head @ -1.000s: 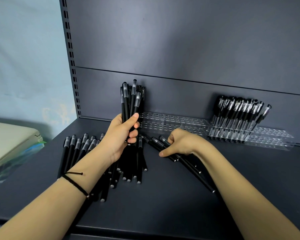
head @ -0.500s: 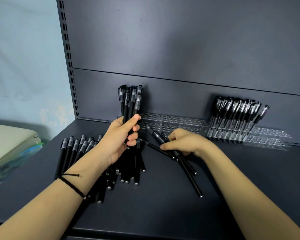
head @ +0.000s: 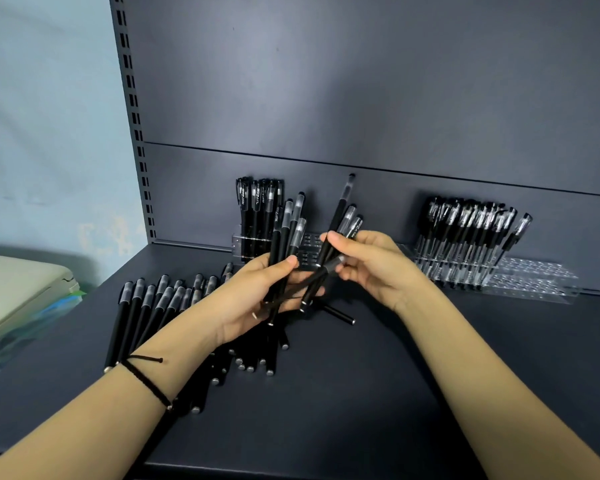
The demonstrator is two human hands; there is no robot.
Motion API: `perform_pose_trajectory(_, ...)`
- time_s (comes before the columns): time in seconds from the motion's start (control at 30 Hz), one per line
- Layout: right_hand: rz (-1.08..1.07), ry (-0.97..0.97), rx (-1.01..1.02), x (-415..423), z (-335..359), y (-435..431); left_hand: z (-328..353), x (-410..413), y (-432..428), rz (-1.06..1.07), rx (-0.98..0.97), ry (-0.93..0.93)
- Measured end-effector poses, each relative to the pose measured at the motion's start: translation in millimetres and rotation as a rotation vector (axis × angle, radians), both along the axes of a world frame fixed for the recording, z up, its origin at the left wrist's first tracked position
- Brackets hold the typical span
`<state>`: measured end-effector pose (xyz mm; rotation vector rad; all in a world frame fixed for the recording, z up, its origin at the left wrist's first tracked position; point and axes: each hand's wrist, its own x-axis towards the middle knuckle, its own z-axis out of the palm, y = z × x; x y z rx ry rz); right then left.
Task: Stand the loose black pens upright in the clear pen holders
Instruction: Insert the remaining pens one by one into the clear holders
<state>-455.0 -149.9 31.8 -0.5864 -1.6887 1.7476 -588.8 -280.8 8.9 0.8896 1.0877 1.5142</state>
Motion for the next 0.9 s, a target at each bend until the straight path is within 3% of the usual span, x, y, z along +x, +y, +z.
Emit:
perform_pose_trajectory(0.1, -0.048, 0.071, 0.045, -3, -1, -4, 1, 3, -2, -0.058, -0.041, -0.031)
perform_pose_trajectory(0.4, -0.115, 0.035, 0.276, -10, 0, -18, 0, 6, -4, -0.041, -0.037, 0.086)
perform_pose_trajectory(0.73, -0.184, 0.093, 0.293, -11, -4, -16, 4, 10, -7, -0.102, -0.041, -0.007)
perform_pose_trajectory(0.9, -0.189, 0.112, 0.311, -13, -4, -21, 0, 10, -6, -0.11, -0.048, 0.037)
